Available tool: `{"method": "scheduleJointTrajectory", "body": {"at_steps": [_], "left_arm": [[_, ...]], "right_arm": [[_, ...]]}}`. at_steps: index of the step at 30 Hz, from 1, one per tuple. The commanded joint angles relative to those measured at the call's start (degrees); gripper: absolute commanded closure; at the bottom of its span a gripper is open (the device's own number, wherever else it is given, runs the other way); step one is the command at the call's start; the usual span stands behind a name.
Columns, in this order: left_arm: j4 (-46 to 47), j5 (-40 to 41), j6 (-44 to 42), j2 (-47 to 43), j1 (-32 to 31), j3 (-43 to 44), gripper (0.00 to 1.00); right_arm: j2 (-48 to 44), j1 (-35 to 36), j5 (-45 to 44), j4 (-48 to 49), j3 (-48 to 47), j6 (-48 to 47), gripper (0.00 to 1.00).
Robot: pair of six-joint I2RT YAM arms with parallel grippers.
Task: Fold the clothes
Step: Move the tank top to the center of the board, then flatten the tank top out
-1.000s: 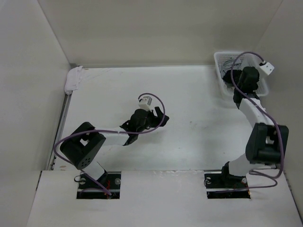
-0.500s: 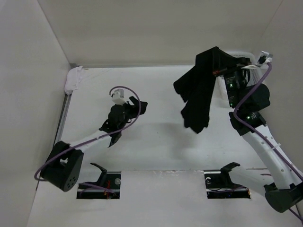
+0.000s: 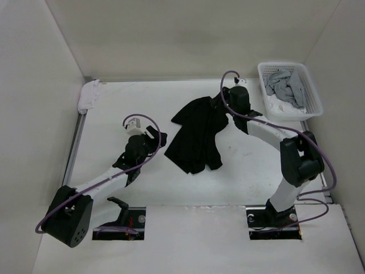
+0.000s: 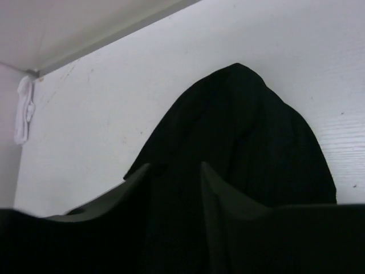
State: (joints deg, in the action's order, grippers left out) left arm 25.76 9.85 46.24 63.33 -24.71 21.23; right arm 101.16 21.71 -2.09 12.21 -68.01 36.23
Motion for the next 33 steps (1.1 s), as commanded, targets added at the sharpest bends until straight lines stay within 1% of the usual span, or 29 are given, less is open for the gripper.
{"method": "scheduleJointTrajectory", "body": {"at_steps": [1,2,3,4,5,6,8,9,11,12,14,16,17,20,21,23,24,25,26,27,29,30,31,32,33], "left_arm": [[-3.3,4.9,-2.2,3.0,-2.7,-1.5,0.38],[-3.7,4.9,-2.3,3.4,-2.9,-1.3,0.38],[-3.9,4.9,-2.8,3.9,-3.7,-0.9,0.42],[-3.7,5.3,-4.9,5.3,-6.9,0.8,0.5],[-3.6,5.4,-6.5,6.4,-9.4,2.4,0.54],[-3.4,5.8,-7.8,7.6,-11.7,3.9,0.56],[-3.5,7.5,-12.3,11.5,-18.3,8.8,0.61],[-3.6,8.6,-14.1,13.2,-20.7,10.6,0.61],[-3.8,9.7,-16.8,16.4,-24.2,13.6,0.61],[-3.8,9.6,-17.2,17.1,-24.7,14.0,0.6],[-4.0,9.7,-18.2,19.3,-26.6,15.6,0.55],[-3.3,9.6,-19.1,21.9,-28.2,17.1,0.5],[-3.3,9.7,-19.3,22.7,-28.5,17.6,0.49],[-3.9,10.0,-20.6,27.0,-29.2,20.3,0.48],[-4.1,10.1,-20.8,28.3,-29.2,21.1,0.5],[-5.0,9.8,-21.4,30.5,-29.5,22.9,0.59],[-5.2,9.7,-21.4,30.7,-29.6,23.1,0.6],[-5.9,9.8,-21.7,31.1,-30.1,23.7,0.65],[-6.2,9.9,-21.9,31.2,-30.2,23.9,0.67],[-6.8,9.9,-22.2,31.6,-30.3,24.3,0.73],[-7.6,10.1,-22.5,32.4,-30.2,24.8,0.8],[-8.3,10.1,-22.7,32.8,-29.9,25.3,0.89],[-9.1,10.7,-22.0,32.4,-29.6,25.4,0.94],[-9.0,11.7,-21.1,30.9,-29.0,24.8,0.97],[-8.9,12.2,-20.6,29.6,-28.6,24.3,0.98]], "right_arm": [[-11.2,6.6,-1.4,0.9,6.8,-2.0,0.73],[-12.4,8.3,-2.1,-0.3,9.9,-2.6,0.8],[-13.7,9.9,-3.3,-1.3,13.0,-2.9,0.85],[-16.1,12.3,-6.8,-2.1,19.2,-2.2,0.87],[-17.3,13.2,-8.5,-2.1,21.8,-1.3,0.86],[-18.6,14.3,-10.4,-2.3,25.0,0.4,0.84],[-21.0,15.1,-12.8,-1.2,31.6,4.4,0.74],[-21.7,15.3,-13.2,-0.3,34.1,6.3,0.68],[-22.6,15.3,-13.0,1.8,37.3,8.3,0.57],[-23.1,15.3,-13.2,2.4,38.5,9.0,0.53],[-24.2,15.3,-13.6,2.8,40.1,9.7,0.46],[-24.6,15.3,-13.7,2.3,41.5,10.3,0.4],[-24.6,15.3,-13.7,2.2,41.6,10.3,0.4],[-23.9,15.2,-12.9,2.5,43.0,11.2,0.38],[-24.0,15.0,-12.4,2.6,43.3,11.5,0.38],[-25.0,15.0,-11.4,2.1,43.4,11.8,0.38],[-25.3,15.0,-11.1,1.9,43.6,11.9,0.38],[-25.6,15.1,-10.9,1.6,43.7,12.2,0.39],[-25.6,15.2,-10.7,1.4,43.9,12.4,0.39],[-25.5,15.2,-10.3,1.2,43.9,12.5,0.39],[-24.4,15.3,-9.2,1.4,43.9,12.9,0.42],[-23.7,15.3,-8.7,1.7,43.7,13.2,0.46],[-22.6,15.3,-8.2,2.1,43.2,13.4,0.58],[-21.9,15.3,-7.8,2.8,42.9,13.4,0.66],[-21.5,15.3,-7.3,3.5,42.5,13.4,0.72]]}}
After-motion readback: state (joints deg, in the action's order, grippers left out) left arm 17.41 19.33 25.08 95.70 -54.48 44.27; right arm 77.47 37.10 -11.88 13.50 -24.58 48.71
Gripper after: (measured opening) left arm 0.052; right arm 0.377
